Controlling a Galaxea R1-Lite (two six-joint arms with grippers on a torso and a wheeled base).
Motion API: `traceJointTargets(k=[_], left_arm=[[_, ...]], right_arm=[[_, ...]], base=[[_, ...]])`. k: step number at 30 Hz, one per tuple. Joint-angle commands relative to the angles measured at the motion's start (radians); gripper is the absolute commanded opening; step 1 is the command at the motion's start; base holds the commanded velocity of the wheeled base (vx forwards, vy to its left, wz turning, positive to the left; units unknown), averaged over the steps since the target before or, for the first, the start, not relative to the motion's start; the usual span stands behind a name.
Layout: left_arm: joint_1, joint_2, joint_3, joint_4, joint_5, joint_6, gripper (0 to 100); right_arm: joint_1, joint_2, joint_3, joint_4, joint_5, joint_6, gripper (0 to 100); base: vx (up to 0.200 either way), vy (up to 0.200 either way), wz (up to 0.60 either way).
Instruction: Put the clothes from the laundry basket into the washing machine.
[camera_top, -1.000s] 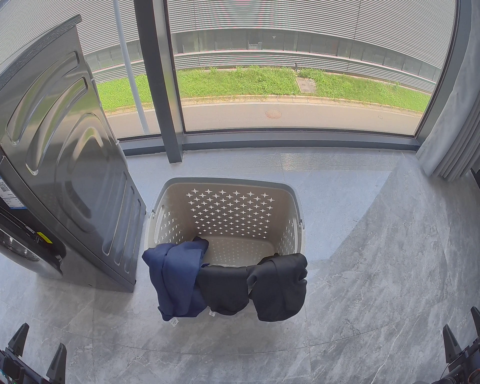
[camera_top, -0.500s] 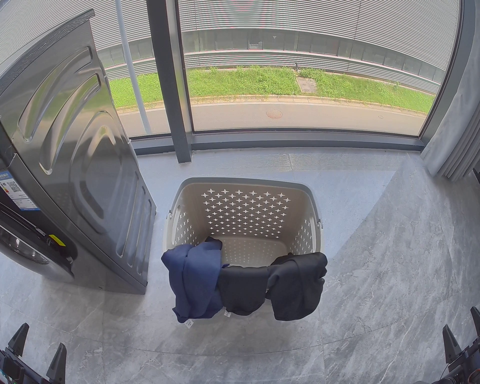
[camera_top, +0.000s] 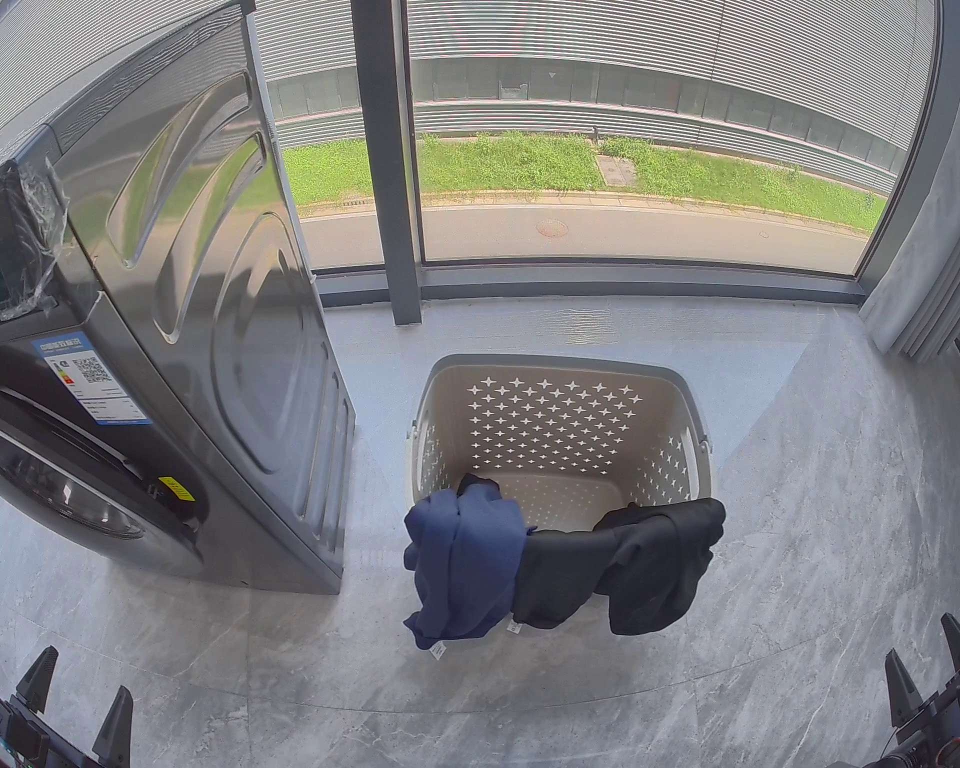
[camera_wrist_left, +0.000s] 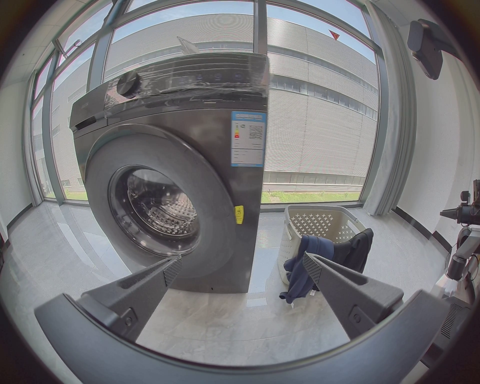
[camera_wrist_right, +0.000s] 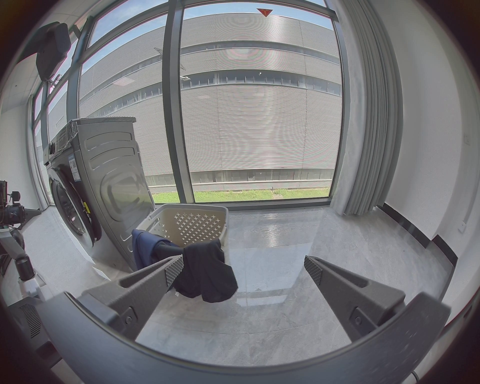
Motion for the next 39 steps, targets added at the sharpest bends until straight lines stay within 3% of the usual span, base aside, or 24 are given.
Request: traceJointTargets(k=[1, 12, 24, 33, 39], left_arm=[[-0.001, -0.017, 0.016, 0.000, 0.000, 0.000, 100], [-0.001, -0.017, 0.016, 0.000, 0.000, -0.002, 100], [-0.001, -0.017, 0.016, 0.000, 0.000, 0.000, 100], [0.001, -0.017, 0.016, 0.000, 0.000, 0.010, 100], [0.001, -0.017, 0.016, 0.001, -0.003, 0.012, 100]], right_arm=[[0.000, -0.016, 0.016, 0.000, 0.001, 0.000, 100], [0.000, -0.016, 0.016, 0.000, 0.001, 0.000, 100], [0.000, -0.016, 0.016, 0.000, 0.001, 0.000, 100], [0.000, -0.016, 0.016, 0.000, 0.001, -0.002, 100], [0.000, -0.016, 0.016, 0.000, 0.002, -0.005, 100]], base=[[0.000, 0.200, 0.00], [0.000, 0.200, 0.00], [0.000, 0.000, 0.00], [-0.200, 0.000, 0.00], [0.000, 0.000, 0.00]])
